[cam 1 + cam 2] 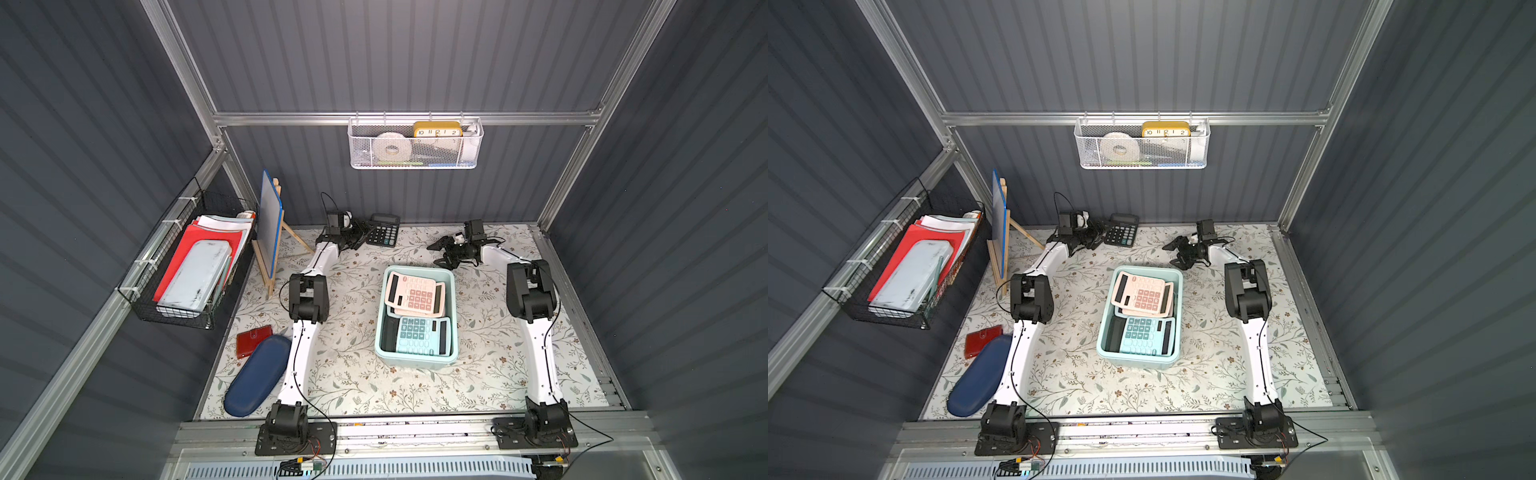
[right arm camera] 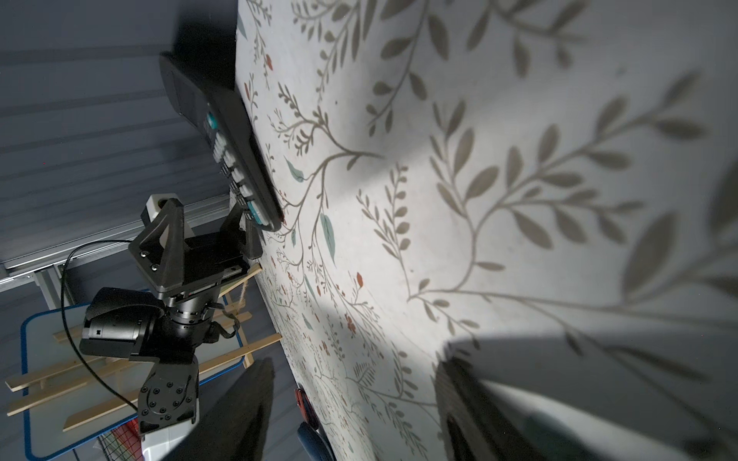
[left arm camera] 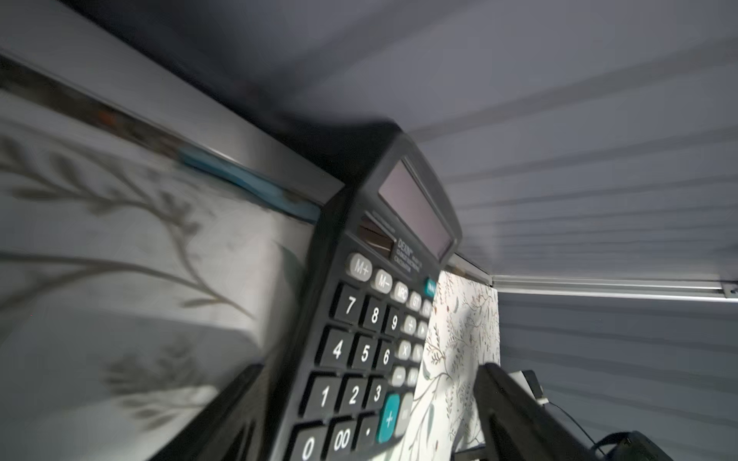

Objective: Put the calculator in the storage box
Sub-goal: Pick up the calculator at the center of the board.

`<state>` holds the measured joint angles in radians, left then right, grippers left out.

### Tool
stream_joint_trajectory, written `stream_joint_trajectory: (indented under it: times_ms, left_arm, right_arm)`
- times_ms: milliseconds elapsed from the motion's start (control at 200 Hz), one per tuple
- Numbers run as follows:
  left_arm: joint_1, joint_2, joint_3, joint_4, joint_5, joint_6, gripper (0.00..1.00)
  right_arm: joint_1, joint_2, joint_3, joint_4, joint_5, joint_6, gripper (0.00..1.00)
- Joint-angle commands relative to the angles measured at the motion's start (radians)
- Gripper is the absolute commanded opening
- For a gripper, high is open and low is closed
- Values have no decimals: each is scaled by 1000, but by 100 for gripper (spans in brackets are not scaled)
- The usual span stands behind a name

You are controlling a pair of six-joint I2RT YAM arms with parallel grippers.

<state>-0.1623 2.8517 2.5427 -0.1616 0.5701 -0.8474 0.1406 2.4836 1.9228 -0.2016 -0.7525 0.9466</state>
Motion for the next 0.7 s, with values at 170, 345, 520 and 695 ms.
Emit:
stream_joint_trajectory:
  times_ms: [170, 345, 520, 695]
  left_arm:
    - [-25, 40, -54, 12, 72, -61, 84]
    - [-13, 100, 7, 24, 92, -116, 90]
    - [-3, 123, 20, 102, 94, -175, 89]
    - [-36, 149, 37, 117, 150, -212, 85]
  right_arm:
    - [-14, 87, 60, 68, -2, 55, 69]
    - [-18, 129, 100, 107, -1, 89, 69]
    - [-29, 194, 175, 105, -6, 93, 68]
    - [-36, 260, 240, 119, -12, 106, 68]
